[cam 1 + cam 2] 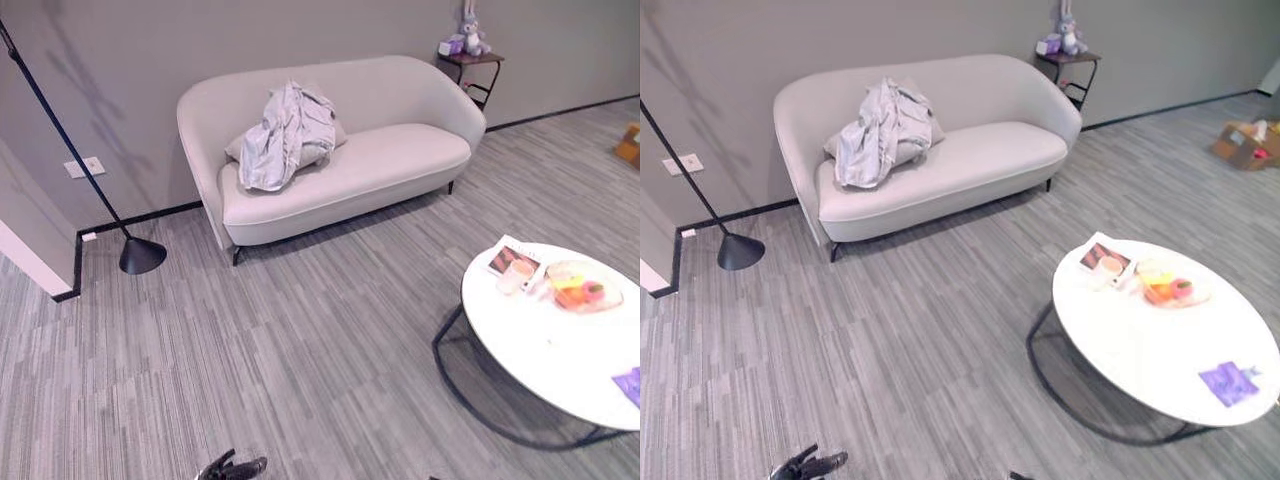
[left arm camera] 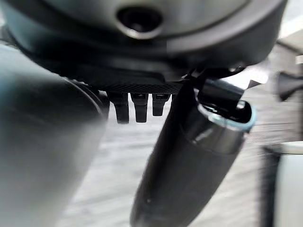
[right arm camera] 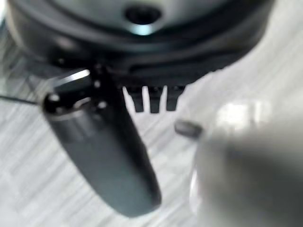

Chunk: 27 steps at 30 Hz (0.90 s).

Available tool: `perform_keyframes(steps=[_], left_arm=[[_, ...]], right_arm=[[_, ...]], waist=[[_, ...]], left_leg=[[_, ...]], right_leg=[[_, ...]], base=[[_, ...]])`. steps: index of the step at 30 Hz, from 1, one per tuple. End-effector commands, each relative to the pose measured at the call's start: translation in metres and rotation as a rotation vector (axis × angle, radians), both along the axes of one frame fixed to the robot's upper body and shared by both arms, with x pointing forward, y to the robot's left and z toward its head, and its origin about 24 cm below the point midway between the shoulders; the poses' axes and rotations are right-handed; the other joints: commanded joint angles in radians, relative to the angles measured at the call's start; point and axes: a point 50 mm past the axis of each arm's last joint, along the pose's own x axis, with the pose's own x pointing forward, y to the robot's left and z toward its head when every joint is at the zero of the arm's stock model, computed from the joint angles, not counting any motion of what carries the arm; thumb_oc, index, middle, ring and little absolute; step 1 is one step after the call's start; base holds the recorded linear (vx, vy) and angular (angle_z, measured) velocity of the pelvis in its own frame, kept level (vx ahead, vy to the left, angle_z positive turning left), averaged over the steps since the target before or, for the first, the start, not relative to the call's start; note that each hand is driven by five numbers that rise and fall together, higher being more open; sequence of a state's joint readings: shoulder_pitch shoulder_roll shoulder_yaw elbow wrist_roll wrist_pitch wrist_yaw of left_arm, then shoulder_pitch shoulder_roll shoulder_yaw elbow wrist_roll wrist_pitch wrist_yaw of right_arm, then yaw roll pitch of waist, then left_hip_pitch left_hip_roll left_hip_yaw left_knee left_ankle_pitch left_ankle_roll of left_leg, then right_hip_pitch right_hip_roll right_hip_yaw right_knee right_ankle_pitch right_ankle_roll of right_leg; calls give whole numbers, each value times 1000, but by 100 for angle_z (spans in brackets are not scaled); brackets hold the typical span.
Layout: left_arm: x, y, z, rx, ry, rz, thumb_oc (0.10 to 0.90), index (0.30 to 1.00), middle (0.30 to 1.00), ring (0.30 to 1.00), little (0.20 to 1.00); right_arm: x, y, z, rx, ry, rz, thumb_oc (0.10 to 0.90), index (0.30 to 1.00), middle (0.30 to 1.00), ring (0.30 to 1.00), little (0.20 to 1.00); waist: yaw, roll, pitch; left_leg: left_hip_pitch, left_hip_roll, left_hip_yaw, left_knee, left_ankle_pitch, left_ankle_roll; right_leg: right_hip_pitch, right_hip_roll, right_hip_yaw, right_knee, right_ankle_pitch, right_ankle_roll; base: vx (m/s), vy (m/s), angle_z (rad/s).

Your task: Hang the clothes on the sofa on the clothes rack.

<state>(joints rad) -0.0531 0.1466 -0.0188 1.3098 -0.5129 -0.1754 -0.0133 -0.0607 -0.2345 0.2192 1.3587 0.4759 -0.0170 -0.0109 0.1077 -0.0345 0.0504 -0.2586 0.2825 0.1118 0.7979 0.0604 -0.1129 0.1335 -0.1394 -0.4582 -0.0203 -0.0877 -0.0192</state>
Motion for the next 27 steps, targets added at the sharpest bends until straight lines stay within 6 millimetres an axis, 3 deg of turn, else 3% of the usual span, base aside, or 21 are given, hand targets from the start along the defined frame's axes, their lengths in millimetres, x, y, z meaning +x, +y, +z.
perform_keyframes(steps=[1,2,3,5,7,9,11,13,14,16,17,18,19,20,21,22,23,25,27], left_arm=[[-14,1,-4,3,68,55,800,900,900,900,900],[-15,3,-4,5,68,72,800,900,900,900,900],[-22,7,-5,1,80,127,800,900,900,900,900],[-27,9,-6,-3,96,169,800,900,900,900,900],[-32,11,-7,0,117,196,800,900,900,900,900],[-58,14,-10,-14,195,286,800,900,900,900,900],[-67,17,-11,-15,226,336,800,900,900,900,900],[-65,18,-10,4,227,333,800,900,900,900,900],[-65,19,-10,5,228,333,800,900,900,900,900],[-60,24,-8,52,210,263,800,900,900,900,900],[-55,24,-8,54,201,210,800,900,900,900,900],[-34,25,-4,117,177,-17,800,900,900,900,900],[-33,25,-4,117,176,-18,800,900,900,900,900],[-26,29,-2,144,178,-70,800,900,900,900,900],[-26,29,-2,144,177,-71,800,900,900,900,900],[-12,27,1,142,137,-79,800,900,900,900,900],[-12,26,1,141,137,-78,800,900,900,900,900],[3,21,4,135,71,-88,800,900,900,900,900],[10,14,4,130,46,-123,800,900,900,900,900]], right_arm=[[47,21,9,27,-163,138,800,900,900,900,900],[51,25,11,35,-185,163,800,900,900,900,900],[60,34,13,41,-222,219,800,900,900,900,900],[69,43,16,33,-244,284,800,900,900,900,900],[75,52,17,36,-254,338,800,900,900,900,900],[75,74,16,85,-259,396,800,900,900,900,900],[69,85,13,116,-243,417,800,900,900,900,900],[55,90,8,142,-202,413,800,900,900,900,900],[55,90,8,143,-202,412,800,900,900,900,900],[45,86,4,155,-177,373,800,900,900,900,900],[45,84,4,153,-176,369,800,900,900,900,900],[44,67,4,127,-161,273,800,900,900,900,900],[44,67,4,127,-162,273,800,900,900,900,900],[43,60,3,123,-153,186,800,900,900,900,900],[43,60,3,122,-155,185,800,900,900,900,900],[48,58,5,143,-189,116,800,900,900,900,900],[48,58,5,143,-189,116,800,900,900,900,900],[60,58,11,147,-265,98,800,900,900,900,900],[71,52,18,120,-318,73,800,900,900,900,900]], waist=[[70,8,55],[78,10,50],[102,21,37],[137,19,44],[156,12,51],[175,1,28],[192,-31,20],[196,-70,-1],[197,-72,-2],[198,-96,-27],[188,-93,-25],[139,-73,-7],[140,-74,-5],[104,-48,4],[105,-51,6],[64,-13,26],[63,-12,26],[23,8,43],[5,7,52]], left_leg=[[89,-92,66,-410,-75,36],[54,-117,117,-510,-47,39],[26,-169,162,-724,59,32],[-33,-197,160,-871,113,22],[-79,-202,154,-880,120,18],[-41,-211,146,-885,152,37],[-14,-222,156,-865,182,53],[22,-247,163,-861,158,75],[22,-249,164,-861,156,76],[68,-278,188,-874,106,104],[88,-287,189,-877,87,118],[205,-329,198,-885,-9,171],[206,-332,198,-885,-10,173],[274,-334,182,-885,-67,193],[273,-339,183,-885,-68,195],[308,-319,146,-885,-73,183],[308,-317,144,-885,-73,183],[340,-311,102,-885,-91,160],[364,-301,76,-885,-118,132]], right_leg=[[-24,20,42,-67,32,85],[1,39,36,-67,15,84],[43,74,48,-67,-15,85],[94,102,64,-67,-55,77],[124,115,76,-67,-75,64],[171,146,103,-67,-94,60],[204,139,112,-32,-127,58],[208,107,101,21,-105,91],[208,105,101,22,-106,92],[182,49,76,173,-30,158],[147,20,73,266,-3,178],[17,-120,15,615,218,274],[16,-124,16,621,215,275],[-47,-196,-25,762,247,275],[-51,-203,-22,771,242,276],[-148,-184,-25,733,165,213],[-145,-181,-28,731,166,212],[-197,-137,0,551,112,177],[-216,-149,27,262,126,170]], base=[[352,-20,-16],[534,37,-28],[582,56,-18],[501,52,-2],[375,46,-28],[535,78,19],[487,75,-8],[395,134,-38],[343,173,-24],[415,274,-1],[655,562,7],[451,434,-5],[645,521,9],[256,173,31],[434,195,45],[175,26,54],[277,-5,30],[262,-114,53],[321,-236,97]])
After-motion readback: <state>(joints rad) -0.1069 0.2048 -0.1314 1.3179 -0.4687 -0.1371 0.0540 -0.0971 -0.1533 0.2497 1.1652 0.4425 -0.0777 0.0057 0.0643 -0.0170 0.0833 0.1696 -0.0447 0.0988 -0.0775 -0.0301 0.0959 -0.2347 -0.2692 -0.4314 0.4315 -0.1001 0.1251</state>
